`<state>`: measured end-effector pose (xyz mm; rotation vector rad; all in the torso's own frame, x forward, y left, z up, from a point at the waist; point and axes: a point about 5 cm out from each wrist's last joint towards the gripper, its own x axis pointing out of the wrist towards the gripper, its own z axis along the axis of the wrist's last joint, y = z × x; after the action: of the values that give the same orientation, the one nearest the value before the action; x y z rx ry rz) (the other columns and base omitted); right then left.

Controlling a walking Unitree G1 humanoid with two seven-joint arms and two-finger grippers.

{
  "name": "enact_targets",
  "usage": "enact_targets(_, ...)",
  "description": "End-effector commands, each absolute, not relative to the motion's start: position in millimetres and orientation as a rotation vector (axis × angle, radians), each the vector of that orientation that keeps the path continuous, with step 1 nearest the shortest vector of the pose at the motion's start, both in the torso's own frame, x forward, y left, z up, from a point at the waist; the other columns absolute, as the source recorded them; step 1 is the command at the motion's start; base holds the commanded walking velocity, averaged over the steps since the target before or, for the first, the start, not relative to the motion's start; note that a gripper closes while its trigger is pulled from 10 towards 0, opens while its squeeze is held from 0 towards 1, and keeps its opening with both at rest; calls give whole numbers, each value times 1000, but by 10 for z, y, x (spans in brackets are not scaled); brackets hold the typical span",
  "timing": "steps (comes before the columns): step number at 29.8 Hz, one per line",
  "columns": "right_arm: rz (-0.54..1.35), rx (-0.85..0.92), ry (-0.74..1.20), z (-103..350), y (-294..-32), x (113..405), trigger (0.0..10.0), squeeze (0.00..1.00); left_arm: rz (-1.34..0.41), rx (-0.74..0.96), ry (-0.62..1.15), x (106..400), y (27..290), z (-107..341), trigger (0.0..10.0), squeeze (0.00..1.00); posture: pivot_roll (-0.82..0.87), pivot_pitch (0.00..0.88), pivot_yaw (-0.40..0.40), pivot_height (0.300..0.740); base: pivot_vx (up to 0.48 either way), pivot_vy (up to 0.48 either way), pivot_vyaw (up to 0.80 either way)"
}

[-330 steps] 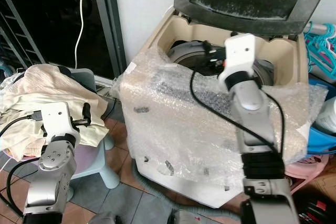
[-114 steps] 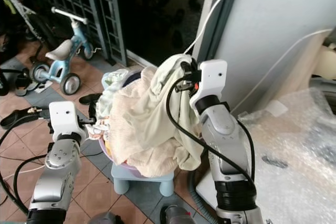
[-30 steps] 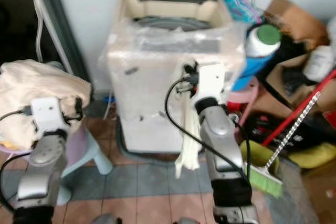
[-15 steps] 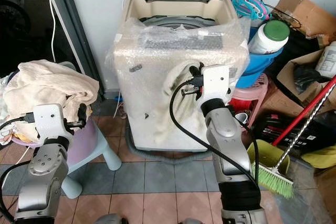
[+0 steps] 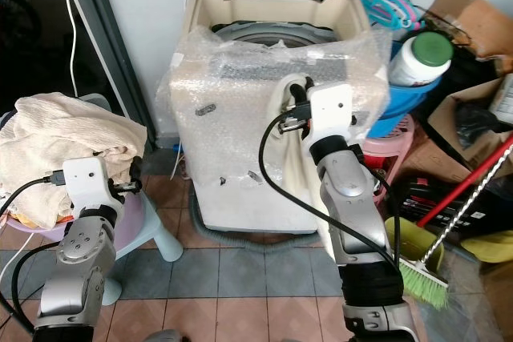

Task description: Clothes washing

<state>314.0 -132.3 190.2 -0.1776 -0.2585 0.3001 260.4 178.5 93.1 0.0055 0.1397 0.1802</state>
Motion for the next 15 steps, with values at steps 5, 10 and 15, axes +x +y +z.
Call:
enact_targets(5,474,-246,-413,2418,-1153,3345,10000,0,171,10,140,2611,1758,924,10000,0,-26,0,2,740,305,0,0)
enact_targets(10,532,-261,-480,2745,-1120,3479,10000,0,172,10,136,2624,1752,927,10000,0,-14,0,-8,740,298,0,0)
enact_targets(15,504,-259,-562,3154,-1162,3642,10000,0,181,9,133,2616,1762,931,10000,0,-4,0,-15,740,296,0,0)
